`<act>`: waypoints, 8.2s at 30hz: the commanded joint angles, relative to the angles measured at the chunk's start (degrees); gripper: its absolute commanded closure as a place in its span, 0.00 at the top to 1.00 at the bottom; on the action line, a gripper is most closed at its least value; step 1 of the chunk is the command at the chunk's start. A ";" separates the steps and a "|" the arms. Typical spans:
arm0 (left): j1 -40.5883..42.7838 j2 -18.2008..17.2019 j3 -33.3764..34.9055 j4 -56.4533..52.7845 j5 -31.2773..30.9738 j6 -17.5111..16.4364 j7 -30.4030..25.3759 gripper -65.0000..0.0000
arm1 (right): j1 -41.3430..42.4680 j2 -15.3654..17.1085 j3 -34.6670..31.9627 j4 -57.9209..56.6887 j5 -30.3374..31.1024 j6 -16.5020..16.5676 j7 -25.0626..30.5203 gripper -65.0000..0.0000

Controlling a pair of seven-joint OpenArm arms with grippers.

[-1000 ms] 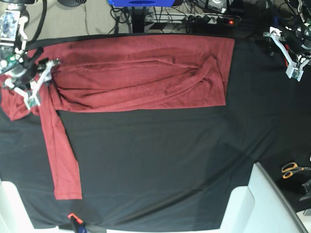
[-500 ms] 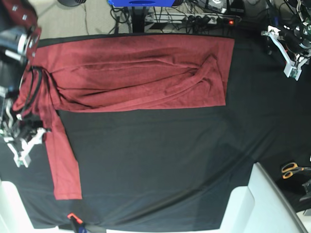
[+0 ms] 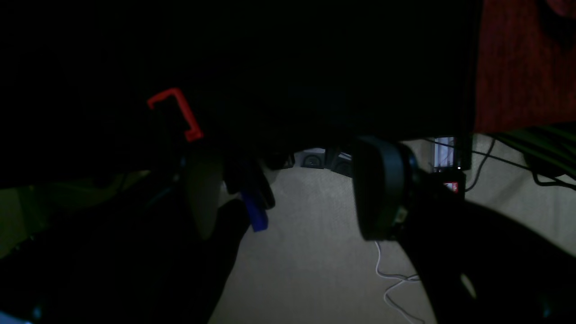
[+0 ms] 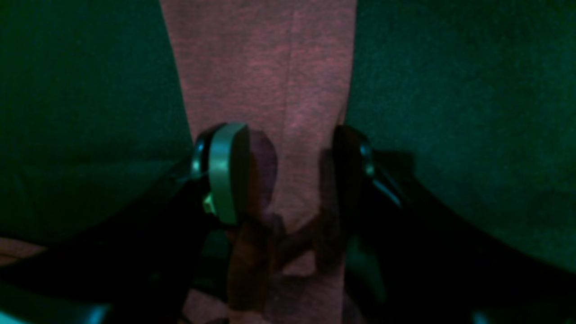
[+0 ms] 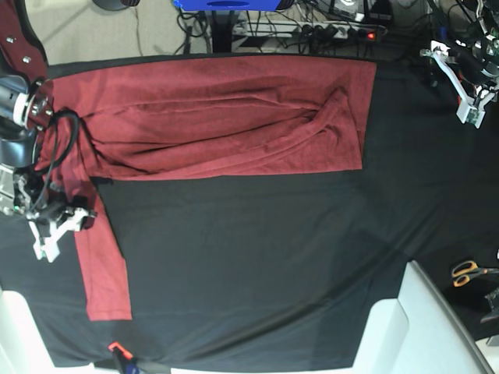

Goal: Fold the T-shirt properly
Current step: 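Lower the right gripper onto the trailing red sleeve and grasp it, then lift the sleeve with the right gripper and fold it onto the strip, then drag the gripped fabric along the strip toward the left gripper, then release the fabric and withdraw the right gripper to the strip's end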

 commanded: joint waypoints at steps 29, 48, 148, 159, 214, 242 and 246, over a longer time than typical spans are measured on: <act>-1.04 -1.02 -0.24 0.68 -0.34 -0.25 -0.54 0.66 | -36.77 -13.60 -13.52 78.38 0.40 9.08 -26.78 0.00; -0.95 -1.02 -0.24 0.68 -0.25 -0.25 -0.54 0.66 | -46.09 -13.86 -25.30 77.85 0.49 5.00 -26.87 0.12; 7.49 0.12 -2.97 -8.03 0.02 -0.25 -14.60 0.66 | -45.91 -19.66 -49.47 81.54 0.58 -4.50 -31.27 0.00; 7.49 0.03 -2.97 -8.38 0.02 -0.25 -14.69 0.66 | -39.32 -19.14 -60.90 77.59 0.23 -4.59 -31.71 0.00; 3.00 -0.05 -2.97 -13.13 0.02 -0.25 -14.78 0.66 | -14.27 1.35 13.38 40.49 0.49 8.78 -22.92 0.00; 3.44 -0.23 -3.40 -13.13 0.02 -0.25 -14.78 0.66 | -2.75 11.19 8.81 7.08 0.14 2.71 -5.07 0.50; 3.44 -0.23 -3.40 -13.13 0.02 -0.25 -14.78 0.66 | -3.45 11.19 8.81 6.99 0.14 1.92 -4.81 0.50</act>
